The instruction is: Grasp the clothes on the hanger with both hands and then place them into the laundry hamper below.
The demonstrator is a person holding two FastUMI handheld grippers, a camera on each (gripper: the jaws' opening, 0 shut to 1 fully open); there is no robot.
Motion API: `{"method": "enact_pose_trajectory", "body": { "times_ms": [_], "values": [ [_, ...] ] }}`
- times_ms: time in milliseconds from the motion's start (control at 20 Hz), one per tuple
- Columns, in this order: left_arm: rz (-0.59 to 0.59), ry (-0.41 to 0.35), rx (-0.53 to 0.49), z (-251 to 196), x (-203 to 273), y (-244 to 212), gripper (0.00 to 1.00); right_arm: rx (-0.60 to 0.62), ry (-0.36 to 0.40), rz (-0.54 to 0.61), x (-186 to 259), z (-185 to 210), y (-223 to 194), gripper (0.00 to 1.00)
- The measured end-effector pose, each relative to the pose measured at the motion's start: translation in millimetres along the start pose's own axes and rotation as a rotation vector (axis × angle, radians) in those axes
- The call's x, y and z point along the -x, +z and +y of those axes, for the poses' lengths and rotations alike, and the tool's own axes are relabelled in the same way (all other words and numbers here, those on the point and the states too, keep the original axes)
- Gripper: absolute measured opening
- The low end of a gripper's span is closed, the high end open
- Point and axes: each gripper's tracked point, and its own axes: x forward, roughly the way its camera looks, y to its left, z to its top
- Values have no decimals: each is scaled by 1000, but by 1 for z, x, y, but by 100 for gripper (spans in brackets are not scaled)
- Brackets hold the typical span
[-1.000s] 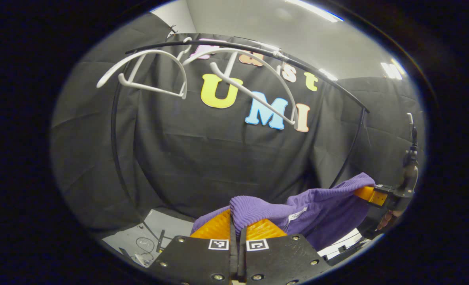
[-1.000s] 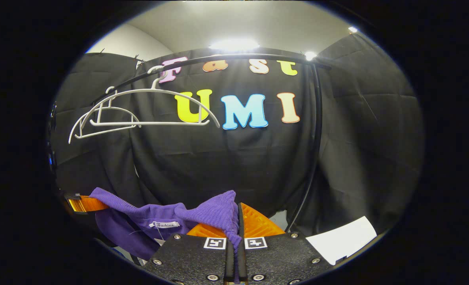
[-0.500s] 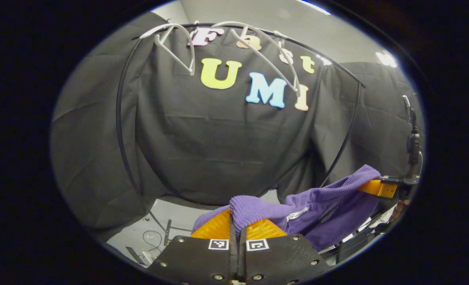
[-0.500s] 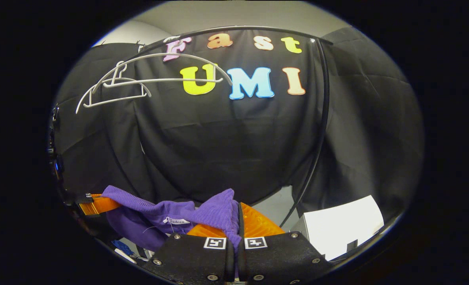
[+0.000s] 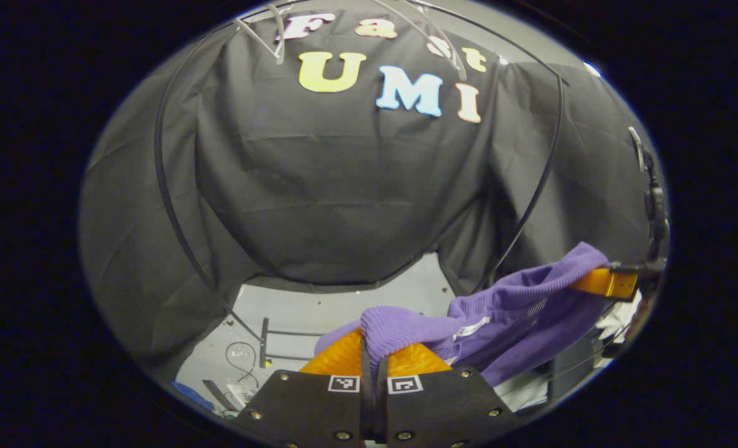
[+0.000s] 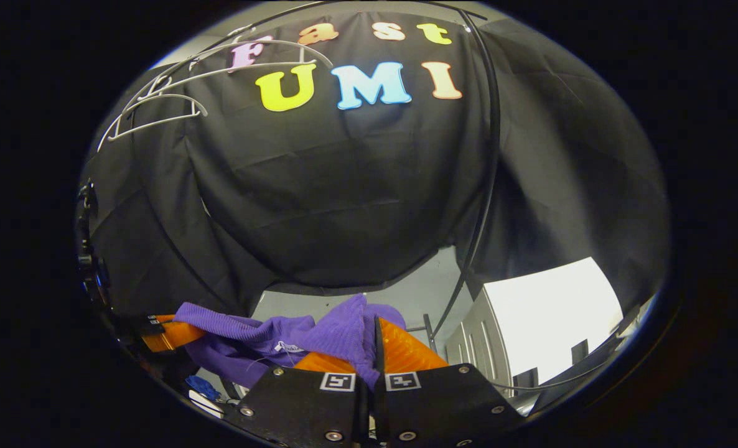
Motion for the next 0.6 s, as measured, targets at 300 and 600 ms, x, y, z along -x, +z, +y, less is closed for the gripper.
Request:
{"method": "enact_pose_trajectory", "body": {
  "times_ms": [300, 600],
  "values": [
    [76, -13, -31, -9, -33, -44, 1, 7, 0, 114, -23, -7, -52, 4],
    [102, -8, 0, -19, -38, -56, 1, 66, 27, 137, -23, -8, -63, 5]
  ]
}}
